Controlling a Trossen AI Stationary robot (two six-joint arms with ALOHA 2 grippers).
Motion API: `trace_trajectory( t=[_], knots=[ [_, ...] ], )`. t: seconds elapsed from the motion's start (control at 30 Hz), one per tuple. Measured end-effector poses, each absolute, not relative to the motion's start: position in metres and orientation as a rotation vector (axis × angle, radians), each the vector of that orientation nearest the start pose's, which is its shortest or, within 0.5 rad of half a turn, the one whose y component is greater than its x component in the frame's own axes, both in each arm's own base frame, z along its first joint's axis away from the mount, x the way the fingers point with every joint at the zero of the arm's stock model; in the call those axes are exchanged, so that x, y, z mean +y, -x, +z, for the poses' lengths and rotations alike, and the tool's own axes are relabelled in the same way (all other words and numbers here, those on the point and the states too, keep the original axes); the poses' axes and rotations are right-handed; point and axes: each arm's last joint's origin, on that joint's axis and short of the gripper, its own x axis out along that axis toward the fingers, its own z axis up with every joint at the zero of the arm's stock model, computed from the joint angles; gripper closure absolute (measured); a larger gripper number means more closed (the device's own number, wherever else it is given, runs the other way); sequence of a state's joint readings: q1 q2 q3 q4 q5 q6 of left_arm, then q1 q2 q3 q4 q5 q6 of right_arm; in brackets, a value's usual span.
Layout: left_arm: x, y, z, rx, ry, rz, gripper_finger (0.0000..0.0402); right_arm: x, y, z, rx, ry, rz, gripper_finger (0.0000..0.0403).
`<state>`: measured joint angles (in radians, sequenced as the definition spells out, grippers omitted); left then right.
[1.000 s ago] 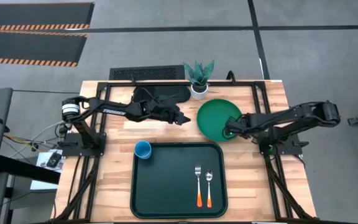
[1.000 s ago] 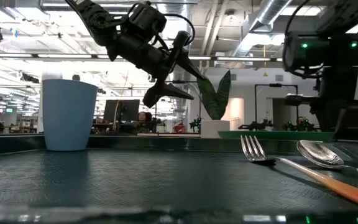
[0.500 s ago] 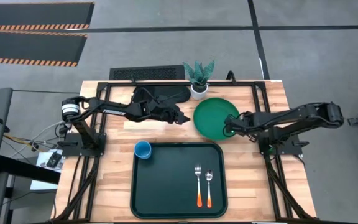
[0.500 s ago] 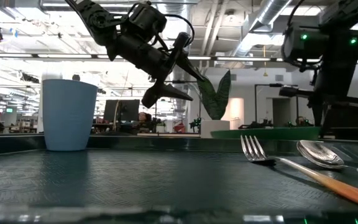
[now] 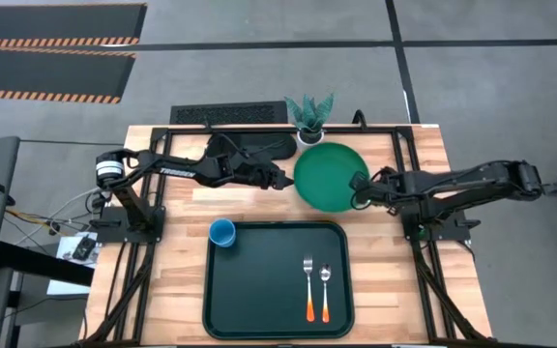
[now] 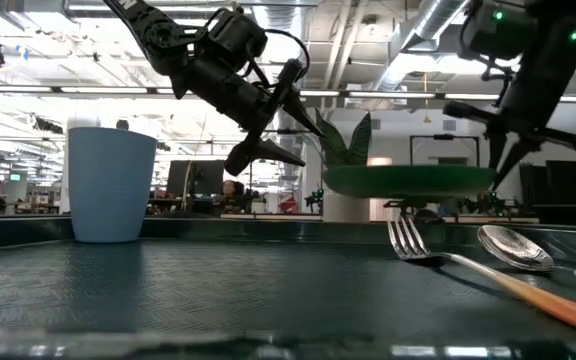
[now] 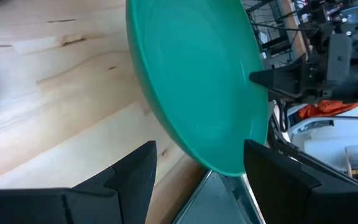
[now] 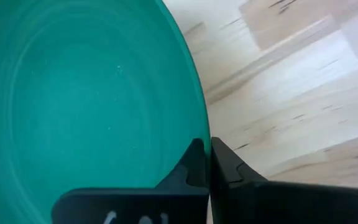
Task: Pick and place plate/cup/fork/spoon on tray
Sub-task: Put the green plate on the bottom left of the serving tray
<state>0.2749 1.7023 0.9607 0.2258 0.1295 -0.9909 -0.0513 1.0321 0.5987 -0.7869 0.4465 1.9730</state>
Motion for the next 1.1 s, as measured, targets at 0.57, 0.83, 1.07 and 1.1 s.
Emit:
trace_trajectory(
  t=[0.57,0.83,1.07,1.1],
  knots=[
    [0.094,-0.347,0.196,0.392,1.066,0.400,0.0182,-0.002,-0.180,0.225,0.355,-1.415,-1.181,0.0393],
    [0.095,-0.347,0.196,0.380,1.087,0.422,0.0281,0.004,-0.181,0.221,0.385,-1.400,-1.193,0.0392],
    [0.097,-0.344,0.192,0.395,1.081,0.482,0.0388,0.005,-0.190,0.214,0.395,-1.383,-1.201,0.0387],
    [0.097,-0.344,0.191,0.404,1.080,0.488,0.0390,0.005,-0.192,0.214,0.398,-1.379,-1.193,0.0384]
  ],
)
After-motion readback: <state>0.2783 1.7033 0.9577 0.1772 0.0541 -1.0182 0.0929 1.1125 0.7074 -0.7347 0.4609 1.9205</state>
